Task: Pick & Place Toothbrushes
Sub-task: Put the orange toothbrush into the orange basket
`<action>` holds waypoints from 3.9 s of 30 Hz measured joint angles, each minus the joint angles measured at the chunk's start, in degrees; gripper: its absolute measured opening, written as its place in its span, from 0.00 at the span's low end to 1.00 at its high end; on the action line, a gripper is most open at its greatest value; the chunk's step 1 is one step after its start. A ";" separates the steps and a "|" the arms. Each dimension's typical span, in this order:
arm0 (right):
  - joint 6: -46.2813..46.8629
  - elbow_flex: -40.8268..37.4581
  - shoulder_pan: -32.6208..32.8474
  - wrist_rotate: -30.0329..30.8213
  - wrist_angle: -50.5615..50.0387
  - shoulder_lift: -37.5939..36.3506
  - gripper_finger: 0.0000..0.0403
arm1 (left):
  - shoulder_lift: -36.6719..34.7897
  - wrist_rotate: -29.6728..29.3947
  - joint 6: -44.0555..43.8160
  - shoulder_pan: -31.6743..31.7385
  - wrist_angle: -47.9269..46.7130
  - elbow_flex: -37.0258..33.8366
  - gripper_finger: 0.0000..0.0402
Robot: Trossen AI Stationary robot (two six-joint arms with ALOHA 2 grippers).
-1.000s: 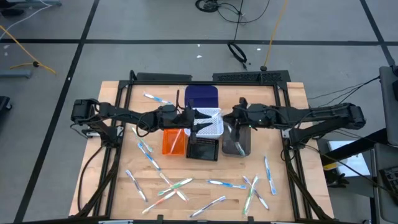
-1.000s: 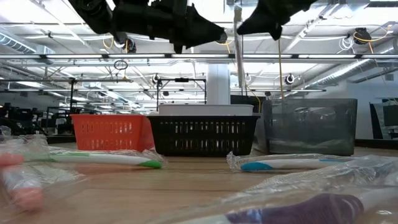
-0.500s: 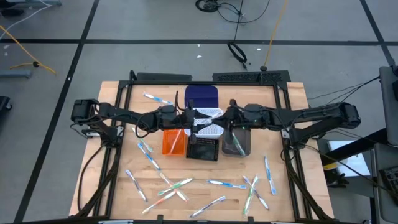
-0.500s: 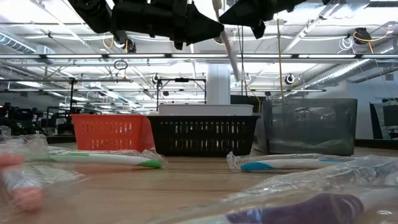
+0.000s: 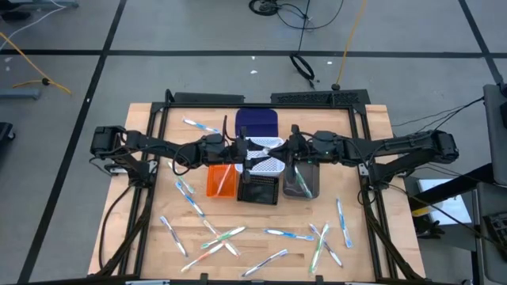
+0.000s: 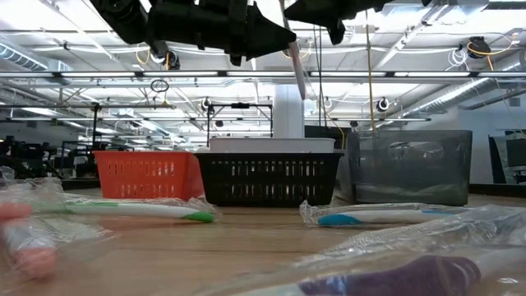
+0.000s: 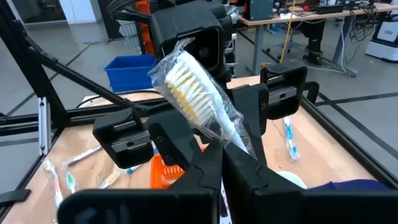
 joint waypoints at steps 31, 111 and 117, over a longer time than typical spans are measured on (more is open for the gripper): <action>-1.05 0.00 0.01 -1.63 2.33 0.00 0.00 | 0.00 -3.02 0.37 0.00 0.74 0.00 0.19; -4.66 -1.51 0.01 -1.46 -7.68 -0.04 0.40 | -23.54 -11.52 -61.68 -10.93 -66.07 -8.76 0.12; -4.67 -1.51 0.01 -1.46 -7.68 -0.04 0.40 | -23.54 -11.56 -61.42 -10.93 -66.05 -8.76 0.19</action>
